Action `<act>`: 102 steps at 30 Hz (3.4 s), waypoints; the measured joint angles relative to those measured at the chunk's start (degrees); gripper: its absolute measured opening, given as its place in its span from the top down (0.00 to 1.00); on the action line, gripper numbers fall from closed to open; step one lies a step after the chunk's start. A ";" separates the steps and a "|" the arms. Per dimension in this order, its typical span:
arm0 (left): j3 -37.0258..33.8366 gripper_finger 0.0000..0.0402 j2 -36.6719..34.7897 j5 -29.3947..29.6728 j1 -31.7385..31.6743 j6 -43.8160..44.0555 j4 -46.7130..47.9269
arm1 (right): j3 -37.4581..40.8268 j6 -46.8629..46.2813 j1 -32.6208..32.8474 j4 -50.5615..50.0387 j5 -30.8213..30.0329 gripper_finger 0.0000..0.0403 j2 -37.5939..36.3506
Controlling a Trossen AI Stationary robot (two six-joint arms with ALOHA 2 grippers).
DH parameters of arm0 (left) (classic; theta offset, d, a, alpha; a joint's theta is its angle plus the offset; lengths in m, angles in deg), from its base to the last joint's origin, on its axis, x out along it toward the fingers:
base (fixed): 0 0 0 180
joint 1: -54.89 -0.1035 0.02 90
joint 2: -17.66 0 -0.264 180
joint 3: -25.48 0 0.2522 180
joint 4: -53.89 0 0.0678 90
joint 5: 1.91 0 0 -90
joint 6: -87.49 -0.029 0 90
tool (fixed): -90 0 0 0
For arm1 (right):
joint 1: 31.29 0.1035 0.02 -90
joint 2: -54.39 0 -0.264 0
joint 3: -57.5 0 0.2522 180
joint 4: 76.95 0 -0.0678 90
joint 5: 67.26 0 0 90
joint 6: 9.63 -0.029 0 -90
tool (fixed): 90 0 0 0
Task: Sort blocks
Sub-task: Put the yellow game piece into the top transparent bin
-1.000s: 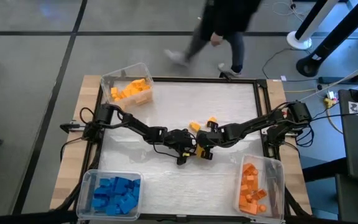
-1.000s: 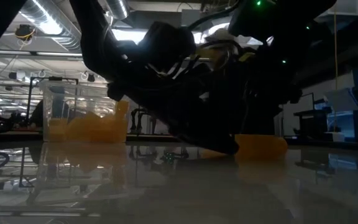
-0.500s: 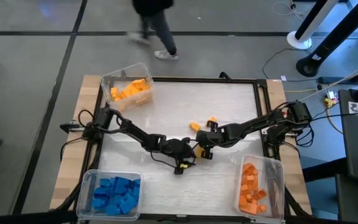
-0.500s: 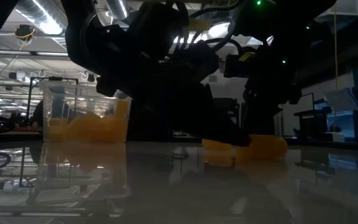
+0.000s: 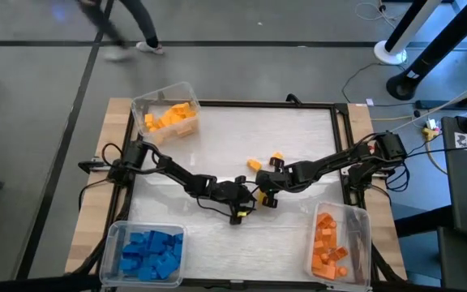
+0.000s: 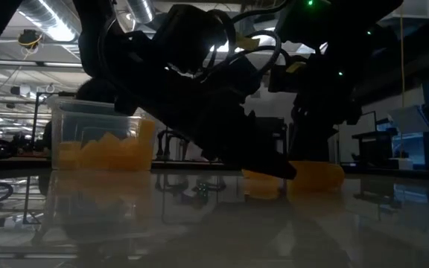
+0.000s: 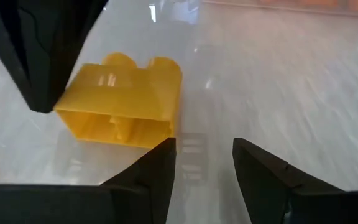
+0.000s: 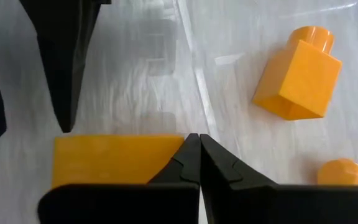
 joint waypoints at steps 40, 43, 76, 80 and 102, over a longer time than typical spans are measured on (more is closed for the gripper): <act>8.98 1.00 3.05 2.27 -1.24 -5.51 -3.43 | -2.98 4.67 0.00 -7.38 -4.67 1.00 -10.54; 9.11 0.99 1.20 2.27 -1.23 -3.01 -1.65 | -5.06 4.74 -0.02 -10.70 -9.21 1.00 -14.25; 8.96 0.61 1.25 15.66 -0.04 -41.78 7.07 | -6.25 6.21 -0.02 -12.00 -8.96 1.00 -16.74; 8.96 0.61 2.15 15.72 -1.62 -43.11 7.01 | -6.25 6.21 -0.02 -12.01 -9.07 1.00 -16.74; 9.14 0.62 5.58 9.56 -4.54 -45.44 -1.69 | -6.23 6.25 -0.02 -11.93 -9.61 1.00 -16.70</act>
